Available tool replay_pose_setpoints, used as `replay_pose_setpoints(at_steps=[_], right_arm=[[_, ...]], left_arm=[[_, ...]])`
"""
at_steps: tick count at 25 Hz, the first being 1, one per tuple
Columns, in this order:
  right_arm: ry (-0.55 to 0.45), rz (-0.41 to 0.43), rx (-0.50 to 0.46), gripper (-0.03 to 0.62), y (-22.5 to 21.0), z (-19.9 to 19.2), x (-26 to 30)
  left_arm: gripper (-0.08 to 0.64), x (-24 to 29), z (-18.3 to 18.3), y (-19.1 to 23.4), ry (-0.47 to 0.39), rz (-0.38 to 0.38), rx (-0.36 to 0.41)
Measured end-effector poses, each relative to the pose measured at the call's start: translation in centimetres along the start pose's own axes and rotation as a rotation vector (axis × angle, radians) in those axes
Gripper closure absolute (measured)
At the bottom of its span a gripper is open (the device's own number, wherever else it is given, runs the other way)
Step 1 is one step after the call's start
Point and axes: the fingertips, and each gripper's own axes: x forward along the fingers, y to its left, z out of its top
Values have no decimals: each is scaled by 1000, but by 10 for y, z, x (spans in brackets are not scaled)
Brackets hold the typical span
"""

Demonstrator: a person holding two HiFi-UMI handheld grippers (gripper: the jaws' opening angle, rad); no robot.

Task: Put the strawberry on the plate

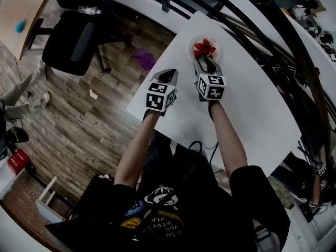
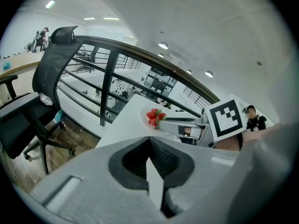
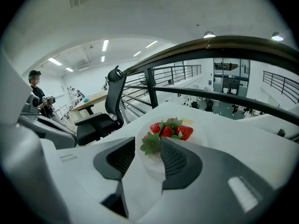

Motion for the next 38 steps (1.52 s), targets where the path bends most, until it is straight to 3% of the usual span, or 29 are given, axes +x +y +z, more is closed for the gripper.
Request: replay_pose_setpoints(at_steps=[6, 14, 20, 32, 38], right_arm=[[-77, 49, -49, 434, 17, 4, -58], [-180, 103, -136, 466, 76, 8, -130], [-268, 69, -138, 514, 100, 19, -195], [-394, -11, -159, 562, 117, 44, -297], [-448, -1, -164, 589, 117, 54, -346]], left_arm=[[560, -32, 1, -10, -40, 0, 49], [560, -78, 5, -49, -113, -10, 107], [560, -122, 5, -88, -171, -39, 151], [560, -193, 11, -157, -283, -67, 313], [560, -223, 19, -192, -354, -56, 357]])
